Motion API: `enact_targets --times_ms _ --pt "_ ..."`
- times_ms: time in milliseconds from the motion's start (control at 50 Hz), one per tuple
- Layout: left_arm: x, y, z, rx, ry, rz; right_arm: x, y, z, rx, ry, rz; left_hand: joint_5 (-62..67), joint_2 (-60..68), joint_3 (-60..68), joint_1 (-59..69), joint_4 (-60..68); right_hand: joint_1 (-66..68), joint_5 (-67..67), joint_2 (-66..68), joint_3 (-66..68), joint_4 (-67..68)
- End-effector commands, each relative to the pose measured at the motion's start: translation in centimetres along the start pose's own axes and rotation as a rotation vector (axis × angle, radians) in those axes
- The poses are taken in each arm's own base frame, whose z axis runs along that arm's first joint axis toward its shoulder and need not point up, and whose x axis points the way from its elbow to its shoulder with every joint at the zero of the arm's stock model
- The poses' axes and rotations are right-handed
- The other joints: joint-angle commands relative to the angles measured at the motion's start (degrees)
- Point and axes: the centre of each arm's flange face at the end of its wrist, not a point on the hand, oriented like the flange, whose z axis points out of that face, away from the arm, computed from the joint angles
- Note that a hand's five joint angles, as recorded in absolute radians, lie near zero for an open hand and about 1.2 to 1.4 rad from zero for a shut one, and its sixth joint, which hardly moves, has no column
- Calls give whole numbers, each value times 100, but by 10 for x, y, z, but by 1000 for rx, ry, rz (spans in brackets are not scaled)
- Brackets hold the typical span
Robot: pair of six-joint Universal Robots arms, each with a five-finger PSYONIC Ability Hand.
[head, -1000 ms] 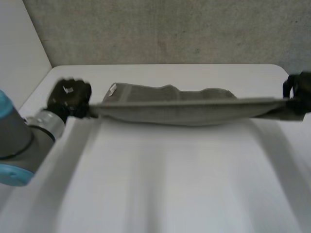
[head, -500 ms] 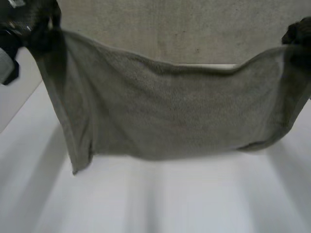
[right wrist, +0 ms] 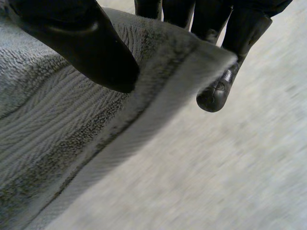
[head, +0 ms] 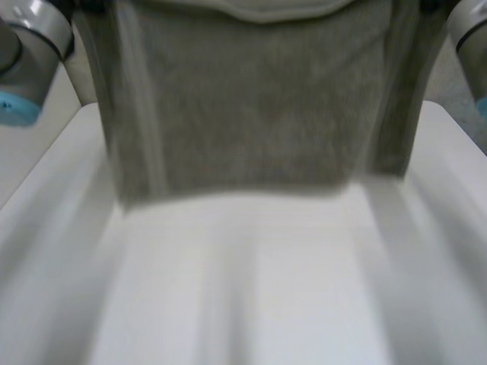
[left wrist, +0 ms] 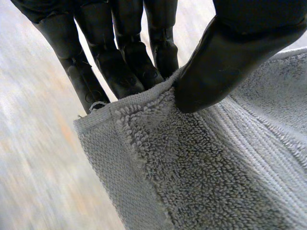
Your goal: Fold the towel.
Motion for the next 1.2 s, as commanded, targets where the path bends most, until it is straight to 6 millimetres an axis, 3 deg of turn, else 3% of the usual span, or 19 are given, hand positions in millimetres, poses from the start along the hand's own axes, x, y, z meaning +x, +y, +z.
enact_targets --times_ms 20,60,160,220,320,380,420,520,600,700,740,760,800,900,1020,1100,1140,1180,1200 --pt "-8 -46 5 142 -15 1 11 -19 2 72 12 22 653 266 312 870 201 275 282 386 378 340" --pt "-6 -41 3 121 -10 -5 7 -14 0 55 -20 26 653 266 312 870 201 275 282 386 378 340" --pt "-4 9 -17 -50 -6 -28 -17 16 -17 -34 -193 57 653 266 312 870 201 275 282 386 378 340" --pt "-4 22 -25 -99 -7 -37 -22 27 -22 -59 -239 66 653 266 312 870 201 275 282 386 378 340" --pt "-4 80 -65 -295 49 -75 -40 73 -52 -174 -396 115 653 266 312 870 201 275 282 386 378 340" --pt "0 93 -77 -334 74 -90 -45 85 -61 -205 -430 129 653 266 312 870 201 275 282 386 378 340" --pt "11 117 -102 -400 117 -116 -53 108 -80 -276 -489 167 653 266 312 870 201 275 282 386 378 340" --pt "17 142 -138 -477 143 -120 -62 131 -110 -368 -556 207 653 266 312 870 201 275 282 386 378 340" --pt "12 140 -155 -501 148 -90 -62 130 -129 -394 -592 219 653 266 312 870 201 275 282 386 378 340" --pt "5 124 -171 -504 162 -65 -52 109 -147 -389 -610 244 653 266 312 870 201 275 282 386 378 340" --pt "-3 97 -174 -458 159 -53 -35 85 -154 -373 -577 240 653 266 312 870 201 275 282 386 378 340" --pt "-3 97 -174 -458 158 -53 -35 85 -154 -373 -577 240 653 266 312 870 201 275 282 386 378 340" --pt "-13 76 -180 -420 142 -37 -14 62 -159 -364 -530 242 653 266 312 870 201 275 282 386 378 340" --pt "-22 47 -185 -355 128 -42 9 35 -163 -336 -494 253 653 266 312 870 201 275 282 386 378 340" --pt "-27 38 -182 -323 134 -104 28 17 -153 -287 -502 246 653 266 312 870 201 275 282 386 378 340" --pt "-30 42 -179 -327 133 -119 33 26 -145 -306 -504 255 653 266 312 870 201 275 282 386 378 340" --pt "-32 51 -177 -342 132 -124 32 40 -140 -329 -511 267 653 266 312 870 201 275 282 386 378 340" --pt "-32 75 -168 -371 140 -145 26 64 -129 -368 -524 281 653 266 312 870 201 275 282 386 378 340" --pt "-32 76 -167 -372 140 -145 26 64 -129 -368 -524 281 653 266 312 870 201 275 282 386 378 340"
